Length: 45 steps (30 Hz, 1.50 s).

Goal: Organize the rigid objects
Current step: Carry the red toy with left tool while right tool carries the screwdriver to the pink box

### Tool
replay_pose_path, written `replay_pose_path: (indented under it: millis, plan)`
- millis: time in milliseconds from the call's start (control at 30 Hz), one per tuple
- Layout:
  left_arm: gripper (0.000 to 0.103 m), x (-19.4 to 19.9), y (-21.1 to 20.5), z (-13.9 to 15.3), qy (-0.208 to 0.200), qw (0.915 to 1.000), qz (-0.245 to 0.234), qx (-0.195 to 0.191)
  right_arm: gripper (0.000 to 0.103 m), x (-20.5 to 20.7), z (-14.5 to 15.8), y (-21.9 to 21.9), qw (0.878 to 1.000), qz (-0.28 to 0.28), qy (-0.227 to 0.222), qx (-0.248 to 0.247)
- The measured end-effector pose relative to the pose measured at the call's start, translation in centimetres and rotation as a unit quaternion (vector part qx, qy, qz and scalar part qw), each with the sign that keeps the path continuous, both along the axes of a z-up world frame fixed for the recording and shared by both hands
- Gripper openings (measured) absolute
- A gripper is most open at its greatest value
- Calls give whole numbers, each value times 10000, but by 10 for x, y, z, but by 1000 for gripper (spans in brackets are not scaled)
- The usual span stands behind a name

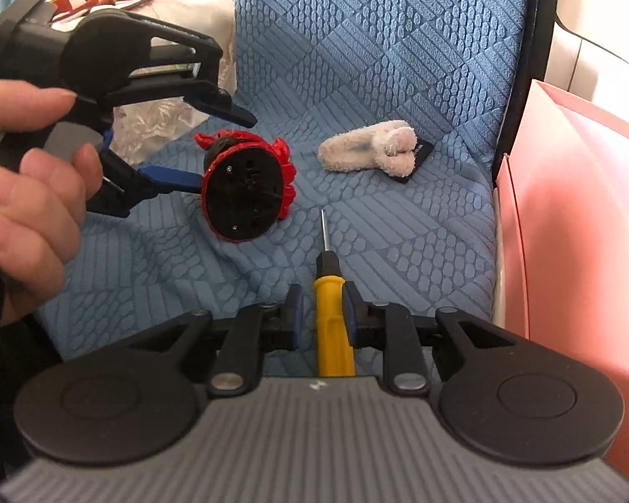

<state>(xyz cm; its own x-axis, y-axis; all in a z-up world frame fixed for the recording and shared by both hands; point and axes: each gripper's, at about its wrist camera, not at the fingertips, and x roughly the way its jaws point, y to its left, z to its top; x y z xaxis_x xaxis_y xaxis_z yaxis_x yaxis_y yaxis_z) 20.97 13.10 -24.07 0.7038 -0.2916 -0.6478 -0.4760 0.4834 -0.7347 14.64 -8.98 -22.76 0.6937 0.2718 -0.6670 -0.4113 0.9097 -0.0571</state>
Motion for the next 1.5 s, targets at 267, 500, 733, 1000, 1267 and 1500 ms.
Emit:
replay_pose_path:
  millis: [267, 500, 733, 1000, 1267, 1500]
  plan:
    - [65, 15, -4, -9, 146, 9998, -120, -84, 23, 17, -2, -18, 9989, -271, 357, 138]
    - [64, 29, -9, -8, 123, 9992, -322, 193, 23, 15, -1, -22, 9989, -213, 379, 151]
    - [63, 32, -9, -5, 156, 9977, -544, 365, 21, 12, 0, -22, 9991, -208, 351, 107]
    - [62, 14, -22, 21, -212, 9910, -903, 969, 21, 6, 2, -24, 9982, -460, 369, 87]
    - [62, -14, -54, 52, -540, 9669, -1458, 2023, 21, -10, 6, -28, 9966, -637, 511, 43]
    - [62, -37, -64, 56, -431, 9602, -1645, 2216, 23, -10, 4, -27, 9970, -542, 560, -49]
